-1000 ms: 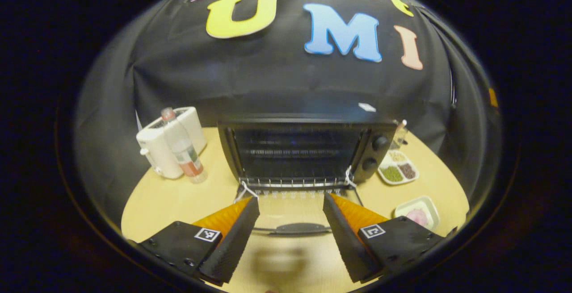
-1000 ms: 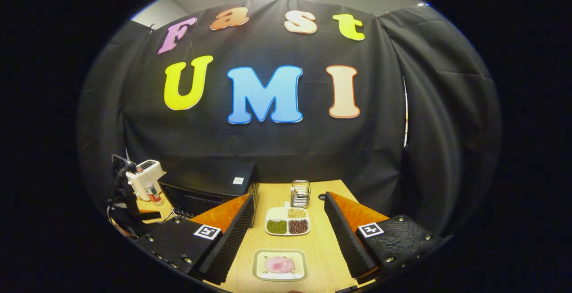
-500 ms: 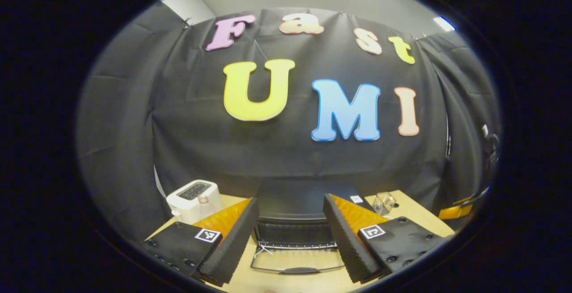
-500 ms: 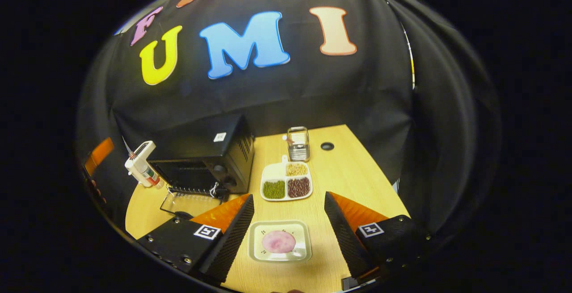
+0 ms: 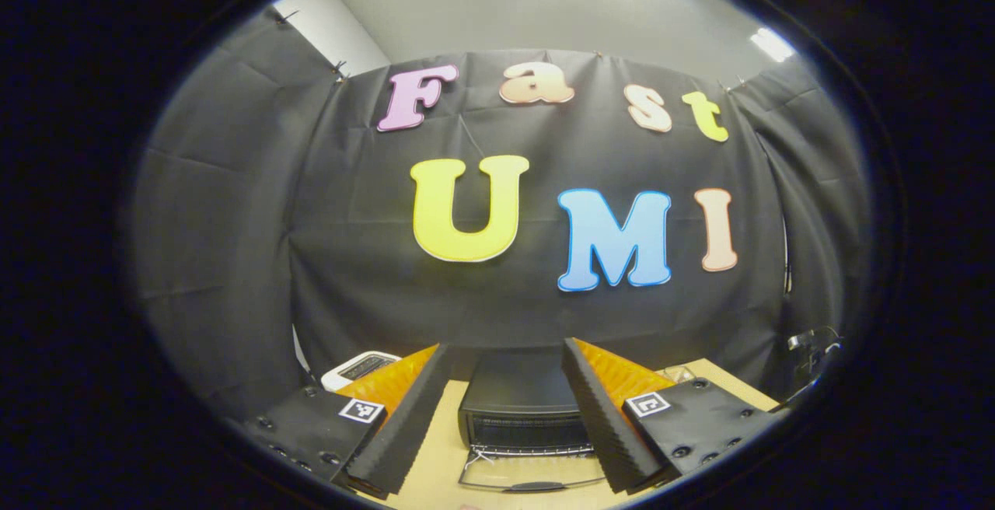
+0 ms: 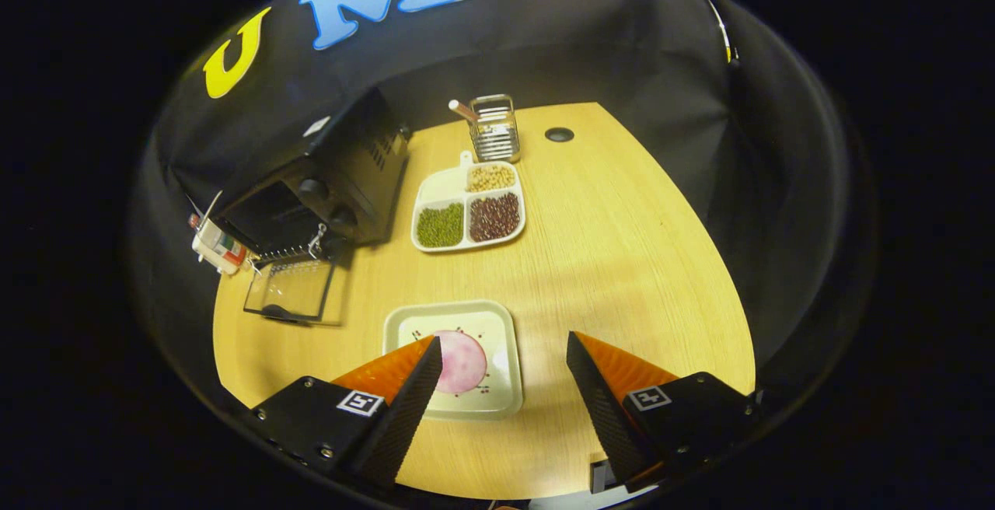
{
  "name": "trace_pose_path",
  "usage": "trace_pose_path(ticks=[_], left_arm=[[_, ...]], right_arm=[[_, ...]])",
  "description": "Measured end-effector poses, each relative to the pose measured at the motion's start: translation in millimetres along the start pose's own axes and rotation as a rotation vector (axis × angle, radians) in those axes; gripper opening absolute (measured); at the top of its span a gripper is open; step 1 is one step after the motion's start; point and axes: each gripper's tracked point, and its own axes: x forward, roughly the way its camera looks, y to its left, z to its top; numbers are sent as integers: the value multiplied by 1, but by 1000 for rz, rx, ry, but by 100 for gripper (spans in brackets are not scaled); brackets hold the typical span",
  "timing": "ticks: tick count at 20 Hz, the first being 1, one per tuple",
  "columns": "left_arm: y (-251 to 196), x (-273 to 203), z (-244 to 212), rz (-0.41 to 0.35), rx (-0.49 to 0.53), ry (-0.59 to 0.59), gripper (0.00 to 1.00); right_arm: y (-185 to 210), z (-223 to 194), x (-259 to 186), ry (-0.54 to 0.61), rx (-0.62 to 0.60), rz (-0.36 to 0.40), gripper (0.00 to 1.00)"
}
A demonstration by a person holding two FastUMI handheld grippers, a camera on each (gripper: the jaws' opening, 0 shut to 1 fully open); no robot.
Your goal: Open the electric oven with the left hand, put the food in, and close the electric oven.
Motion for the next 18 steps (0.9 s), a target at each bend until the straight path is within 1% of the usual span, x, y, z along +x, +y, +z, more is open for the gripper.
trace_pose_path(ticks=[1, 2, 3, 4, 5, 6, 7, 8, 9, 10, 11, 12, 13, 15, 16, 17, 18], left_arm=[[0, -2, -5, 3, 6, 14, 100], [1, -4, -8, 7, 13, 22, 100], [-1, -2, -15, 13, 21, 30, 97], [1, -3, -17, 18, 29, 38, 99], [3, -5, -18, 24, 34, 45, 100], [4, -6, -20, 31, 38, 51, 100], [6, -9, -21, 39, 39, 58, 100], [8, -11, -21, 46, 37, 63, 97], [8, -11, -23, 52, 34, 67, 97], [9, -13, -24, 58, 31, 71, 100], [10, -14, -26, 63, 30, 76, 97], [11, -15, -27, 67, 30, 82, 97], [12, -17, -30, 71, 30, 86, 100], [14, -19, -34, 74, 27, 95, 100], [14, -20, -38, 74, 25, 102, 100], [15, -20, -40, 76, 23, 108, 100], [16, -20, -42, 78, 18, 113, 100]], right_arm=[[-4, -3, 7, 17, -9, -3, 93], [-7, -8, 15, 37, -11, -7, 91], [-6, -12, 23, 64, -5, -3, 87], [-6, -18, 31, 92, 7, 3, 87], [-6, -21, 38, 118, 24, 11, 79], [-5, -26, 44, 143, 32, 21, 66], [-4, -28, 50, 167, 33, 28, 69], [-5, -30, 56, 187, 26, 29, 69], [-6, -31, 61, 206, 15, 28, 69], [-7, -34, 66, 225, 4, 25, 69], [-7, -34, 69, 241, -5, 25, 69], [-8, -38, 71, 262, -16, 15, 69], [-7, -34, 73, 254, -29, 13, 69], [-6, -33, 70, 280, -81, -10, 69], [-6, -38, 73, 293, -128, -29, 68], [-4, -37, 74, 301, -177, -34, 60], [4, -49, 83, 303, -173, -16, 69]])
